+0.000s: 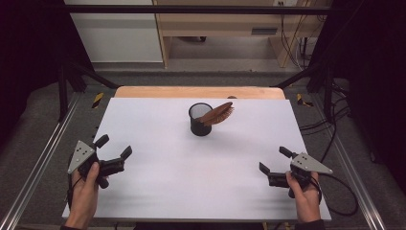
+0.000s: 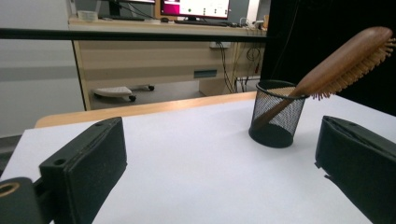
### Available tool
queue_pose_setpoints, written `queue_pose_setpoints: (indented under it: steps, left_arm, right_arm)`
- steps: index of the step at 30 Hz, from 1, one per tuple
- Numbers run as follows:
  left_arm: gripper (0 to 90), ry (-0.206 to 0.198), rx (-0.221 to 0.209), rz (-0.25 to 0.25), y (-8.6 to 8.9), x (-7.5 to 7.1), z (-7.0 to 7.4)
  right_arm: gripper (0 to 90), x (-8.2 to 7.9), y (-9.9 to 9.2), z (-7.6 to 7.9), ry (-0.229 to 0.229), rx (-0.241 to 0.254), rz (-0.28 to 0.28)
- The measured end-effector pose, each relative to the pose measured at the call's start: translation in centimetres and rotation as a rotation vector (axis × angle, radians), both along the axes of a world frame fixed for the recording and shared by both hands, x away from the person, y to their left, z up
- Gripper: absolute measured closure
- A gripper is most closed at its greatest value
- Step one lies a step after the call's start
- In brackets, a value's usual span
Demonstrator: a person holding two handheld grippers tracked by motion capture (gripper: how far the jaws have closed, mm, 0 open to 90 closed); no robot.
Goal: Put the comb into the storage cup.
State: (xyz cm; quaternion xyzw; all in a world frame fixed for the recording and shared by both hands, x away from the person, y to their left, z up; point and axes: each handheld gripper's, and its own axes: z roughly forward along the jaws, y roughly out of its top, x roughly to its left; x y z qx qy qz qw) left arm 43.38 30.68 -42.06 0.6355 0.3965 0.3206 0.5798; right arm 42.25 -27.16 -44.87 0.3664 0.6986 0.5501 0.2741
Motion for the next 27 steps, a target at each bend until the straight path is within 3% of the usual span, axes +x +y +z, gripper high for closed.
queue_pose_setpoints:
  steps: [27]
  left_arm:
    - [2.6, 0.028, 0.046, -0.038, -1.2, -1.8, -2.7]
  right_arm:
    - [2.9, 0.1, 0.2, -0.2, -0.002, -0.015, 0.007]
